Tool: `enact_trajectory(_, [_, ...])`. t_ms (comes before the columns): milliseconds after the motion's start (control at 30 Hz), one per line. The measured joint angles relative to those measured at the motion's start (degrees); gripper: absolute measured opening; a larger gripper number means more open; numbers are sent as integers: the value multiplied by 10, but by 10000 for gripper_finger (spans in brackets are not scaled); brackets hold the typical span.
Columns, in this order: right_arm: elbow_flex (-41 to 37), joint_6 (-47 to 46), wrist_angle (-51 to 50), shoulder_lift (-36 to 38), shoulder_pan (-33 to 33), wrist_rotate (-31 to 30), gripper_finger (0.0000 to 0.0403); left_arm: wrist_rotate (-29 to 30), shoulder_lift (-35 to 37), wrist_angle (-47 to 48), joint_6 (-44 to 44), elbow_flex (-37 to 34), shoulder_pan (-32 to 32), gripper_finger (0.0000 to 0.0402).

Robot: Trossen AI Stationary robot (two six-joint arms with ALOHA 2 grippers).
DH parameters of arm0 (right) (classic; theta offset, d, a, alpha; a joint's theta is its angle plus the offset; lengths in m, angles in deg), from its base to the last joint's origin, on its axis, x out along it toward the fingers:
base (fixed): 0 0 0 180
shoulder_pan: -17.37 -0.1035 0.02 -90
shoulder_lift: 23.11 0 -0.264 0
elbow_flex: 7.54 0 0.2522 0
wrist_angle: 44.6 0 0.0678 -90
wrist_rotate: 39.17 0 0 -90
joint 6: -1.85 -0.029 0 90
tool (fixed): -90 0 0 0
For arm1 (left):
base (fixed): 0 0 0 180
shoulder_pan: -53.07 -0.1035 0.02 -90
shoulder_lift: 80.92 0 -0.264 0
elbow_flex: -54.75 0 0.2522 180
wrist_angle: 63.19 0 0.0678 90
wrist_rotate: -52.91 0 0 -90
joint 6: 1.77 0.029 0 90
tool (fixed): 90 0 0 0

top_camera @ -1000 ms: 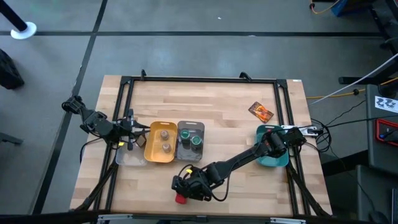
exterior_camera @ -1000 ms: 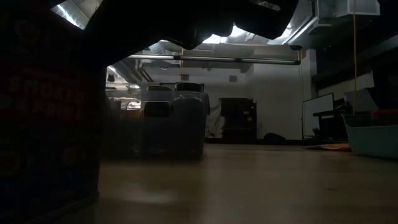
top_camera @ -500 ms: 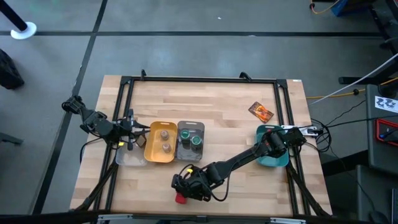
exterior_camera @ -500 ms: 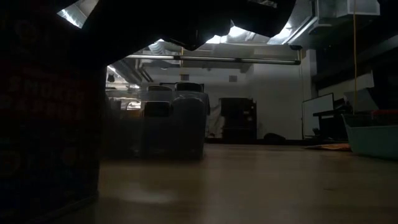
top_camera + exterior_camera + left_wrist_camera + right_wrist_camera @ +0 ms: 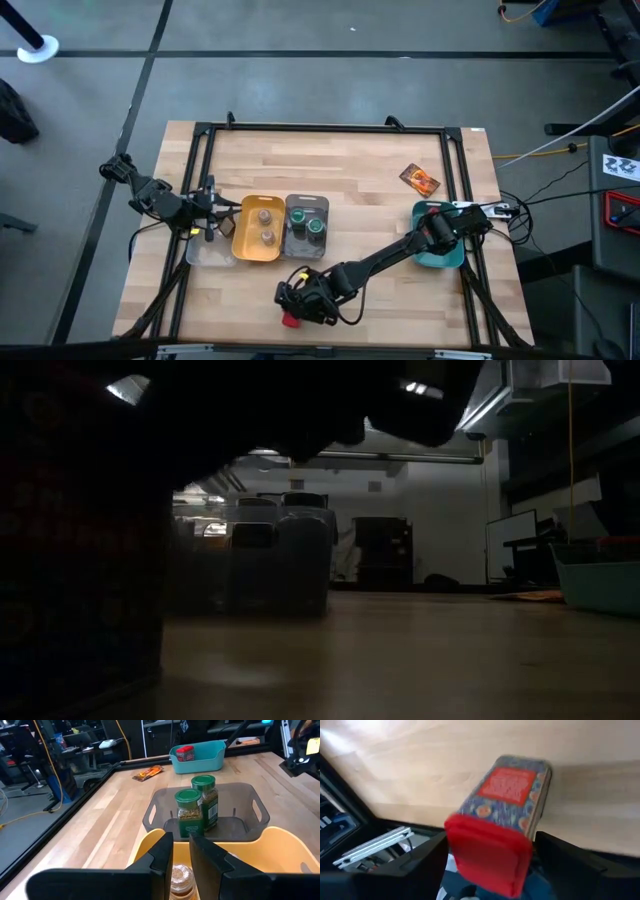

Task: Sort spices by type
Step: Put the red spice can into the green bin

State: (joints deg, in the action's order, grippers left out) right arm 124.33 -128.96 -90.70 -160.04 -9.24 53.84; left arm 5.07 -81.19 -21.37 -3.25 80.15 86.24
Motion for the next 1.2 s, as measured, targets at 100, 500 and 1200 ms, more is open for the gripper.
enact_trajectory(100, [1,-1,7,-5,0,3,294,0,0,1,0,0,0,56])
enact_trajectory(500, [0,-1,0,-14,0,46,290,0,0,0,0,0,0,56])
enact_trajectory(1200, [2,12,-39,-9,0,61,237,0,0,0,0,0,0,56])
